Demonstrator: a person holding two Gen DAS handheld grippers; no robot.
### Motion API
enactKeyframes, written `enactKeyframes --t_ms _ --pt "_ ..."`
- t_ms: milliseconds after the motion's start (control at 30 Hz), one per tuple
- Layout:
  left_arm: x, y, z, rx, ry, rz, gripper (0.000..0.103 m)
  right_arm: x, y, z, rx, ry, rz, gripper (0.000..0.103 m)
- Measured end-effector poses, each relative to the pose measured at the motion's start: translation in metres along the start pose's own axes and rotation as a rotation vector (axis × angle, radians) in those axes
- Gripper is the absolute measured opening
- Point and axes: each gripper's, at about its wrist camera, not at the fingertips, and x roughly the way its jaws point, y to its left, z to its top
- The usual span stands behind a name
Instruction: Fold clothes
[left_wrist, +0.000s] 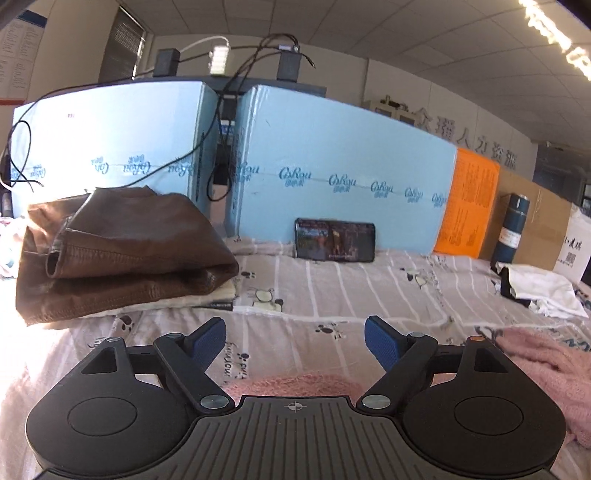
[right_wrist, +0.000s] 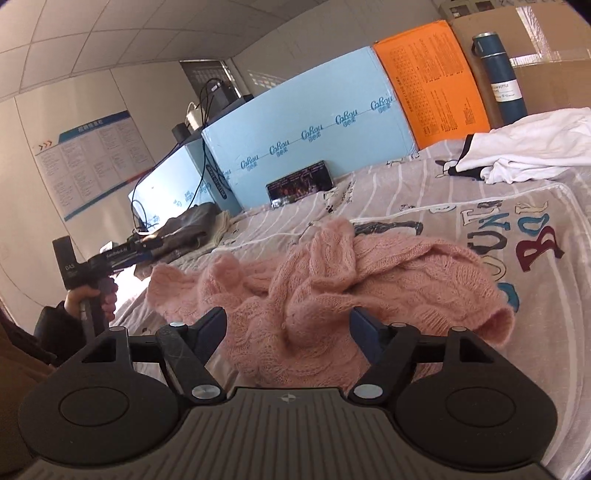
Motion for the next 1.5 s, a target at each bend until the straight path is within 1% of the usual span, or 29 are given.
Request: enactKeyframes --t_ms 33,67,100,133,200,233,367,467,567,633,700,767,800,833,900,967,1033,1100,1133,1167,1200,1233,1267,1300,1333,1367,1400,1467,1500 --pt "0.009 -0.004 0.001 0.026 0.043 -0.004 0.085 -0.004 -0.003 0.004 0.016 -0.037 -0.022 0.08" --pt "0.011 -0.009 -0.004 0.077 0.074 -0.013 0.085 -0.006 -0.009 0.008 0.046 -0.063 -0.053 0.083" --pt "0.014 -0.014 -0.01 0.129 0.104 -0.021 0.085 -0.006 -0.016 0.011 0.077 -0.078 -0.089 0.084" --pt "0.01 -0.017 -0.017 0.179 0.102 -0.037 0.085 -0.005 -0.023 0.012 0.105 -0.085 -0.129 0.084" --pt "-0.003 -0.017 -0.027 0.218 0.08 -0.109 0.085 0.0 -0.035 0.015 0.148 -0.089 -0.196 0.085" --pt "-0.014 -0.015 -0.032 0.217 0.064 -0.174 0.085 0.002 -0.039 0.015 0.163 -0.088 -0.223 0.085" --pt "-0.045 -0.02 -0.047 0.237 0.037 -0.325 0.084 0.016 -0.052 0.02 0.209 -0.116 -0.294 0.085" --pt "-0.061 -0.028 -0.06 0.281 0.075 -0.382 0.081 0.025 -0.061 0.022 0.266 -0.128 -0.315 0.085" --pt "-0.07 -0.02 -0.069 0.272 0.117 -0.38 0.081 0.032 -0.067 0.019 0.314 -0.119 -0.323 0.085" --pt "-0.076 -0.014 -0.074 0.266 0.145 -0.377 0.082 0.036 -0.067 0.018 0.308 -0.108 -0.34 0.085" --pt "-0.082 -0.005 -0.067 0.222 0.088 -0.364 0.082 0.039 -0.066 0.017 0.29 -0.101 -0.353 0.085" --pt "-0.082 0.008 -0.053 0.138 -0.008 -0.306 0.093 0.042 -0.064 0.017 0.273 -0.095 -0.356 0.088" --pt "-0.082 0.014 -0.046 0.096 -0.057 -0.277 0.096 0.044 -0.062 0.017 0.264 -0.091 -0.358 0.089" --pt "-0.075 0.02 -0.04 0.047 -0.074 -0.212 0.101 0.045 -0.062 0.018 0.257 -0.087 -0.36 0.089" --pt "-0.061 0.032 -0.027 -0.053 -0.106 -0.078 0.101 0.049 -0.06 0.018 0.241 -0.08 -0.364 0.089" --pt "-0.035 0.043 -0.018 -0.137 -0.045 0.043 0.101 0.052 -0.059 0.02 0.238 -0.074 -0.364 0.089" --pt "-0.01 0.052 -0.014 -0.208 0.041 0.067 0.101 0.056 -0.059 0.021 0.233 -0.067 -0.364 0.089" --pt "0.007 0.052 -0.015 -0.246 0.102 0.02 0.1 0.064 -0.055 0.024 0.217 -0.052 -0.376 0.089" --pt "0.013 0.046 -0.018 -0.227 0.122 -0.014 0.099 0.068 -0.053 0.025 0.209 -0.045 -0.381 0.089" --pt "0.016 0.039 -0.019 -0.195 0.134 -0.035 0.092 0.073 -0.051 0.026 0.201 -0.032 -0.378 0.084" --pt "0.018 0.025 -0.024 -0.121 0.141 -0.039 0.085 0.077 -0.047 0.026 0.189 -0.021 -0.373 0.078" --pt "0.02 0.012 -0.029 -0.046 0.148 -0.043 0.06 0.081 -0.043 0.025 0.165 -0.013 -0.369 0.074" --pt "0.018 0.003 -0.032 0.013 0.129 -0.036 0.045 0.085 -0.037 0.025 0.123 -0.004 -0.36 0.061" --pt "0.015 -0.002 -0.034 0.043 0.114 -0.047 0.037 0.089 -0.032 0.024 0.081 0.005 -0.348 0.05" --pt "0.011 -0.008 -0.035 0.072 0.099 -0.058 0.027 0.092 -0.027 0.023 0.037 0.014 -0.305 0.045" --pt "0.007 -0.008 -0.034 0.069 0.078 -0.05 0.022 0.094 -0.022 0.022 0.008 0.016 -0.258 0.036" --pt "0.003 -0.007 -0.032 0.061 0.056 -0.045 0.02 0.096 -0.018 0.023 -0.015 0.012 -0.228 0.028" --pt "-0.007 -0.002 -0.021 0.028 -0.018 -0.035 0.017 0.097 -0.01 0.029 -0.072 -0.022 -0.214 0.018" --pt "-0.012 0.001 -0.015 0.014 -0.057 -0.031 0.016 0.096 -0.008 0.034 -0.093 -0.05 -0.217 0.016"
